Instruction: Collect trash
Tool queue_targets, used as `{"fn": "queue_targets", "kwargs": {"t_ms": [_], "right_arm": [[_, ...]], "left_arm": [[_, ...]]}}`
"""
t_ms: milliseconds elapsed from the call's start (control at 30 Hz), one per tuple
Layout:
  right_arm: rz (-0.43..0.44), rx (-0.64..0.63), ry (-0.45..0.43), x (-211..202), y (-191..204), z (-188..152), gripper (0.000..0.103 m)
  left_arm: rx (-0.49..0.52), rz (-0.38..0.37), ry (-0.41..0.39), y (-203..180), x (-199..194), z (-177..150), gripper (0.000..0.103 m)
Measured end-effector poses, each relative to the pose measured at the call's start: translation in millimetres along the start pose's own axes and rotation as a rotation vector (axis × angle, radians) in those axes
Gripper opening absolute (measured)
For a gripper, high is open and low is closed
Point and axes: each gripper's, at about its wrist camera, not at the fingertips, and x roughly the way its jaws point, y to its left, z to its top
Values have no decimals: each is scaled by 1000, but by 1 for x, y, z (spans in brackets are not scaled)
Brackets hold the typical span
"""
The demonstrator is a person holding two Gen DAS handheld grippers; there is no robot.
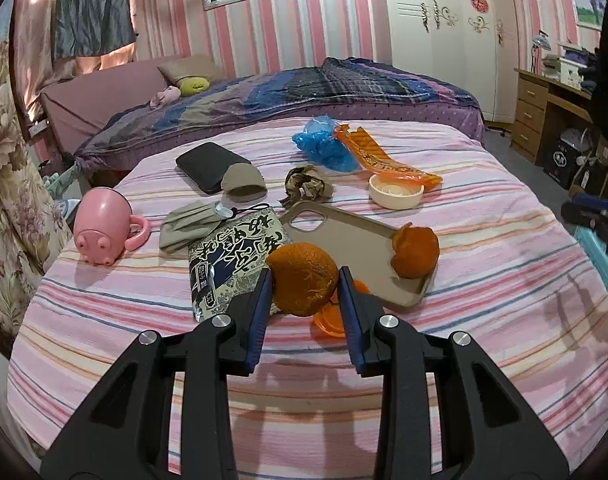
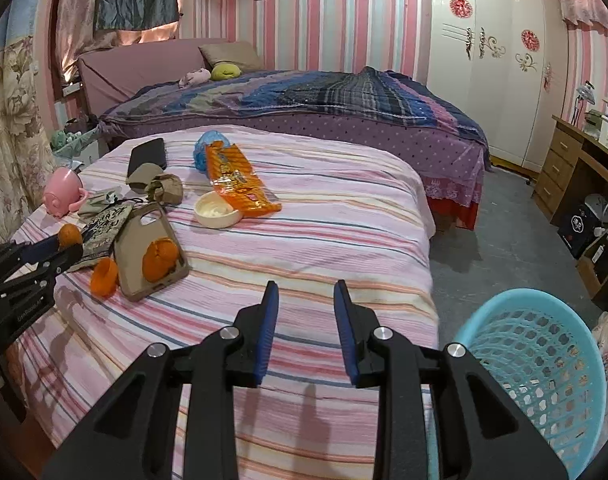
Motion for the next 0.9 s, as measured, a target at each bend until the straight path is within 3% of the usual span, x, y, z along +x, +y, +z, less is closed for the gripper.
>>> {"fn": "queue_targets", "kwargs": {"t_ms": [100, 167, 200, 233, 400, 533, 767, 833, 900], "right_arm": [[20, 7, -6, 3, 4, 2, 35], [22, -9, -20, 5, 14, 3, 51], [24, -13, -21, 6, 17, 4, 65], [31, -27, -28, 7, 24, 4, 69], [69, -91, -6, 23, 63, 7, 73], [110, -87, 33, 44, 91, 8, 73], [102, -132, 71, 67, 128, 7, 71], [100, -154, 90, 71, 134, 7, 51], [104, -155, 102, 74, 134, 8, 41]], "left_arm": [[25, 33, 2, 5, 1, -3, 32], [13, 47, 12, 16, 2, -6, 32], [6, 51, 15, 20, 3, -6, 32], [-4, 60, 18, 27, 4, -7, 32], [-44, 93, 22, 57, 5, -8, 32], [-67, 125, 31, 78, 7, -11, 32], [-120, 161, 63, 110, 15, -15, 32], [-132, 167, 69, 116, 17, -15, 32], [-140, 168, 73, 119, 19, -15, 32]]}}
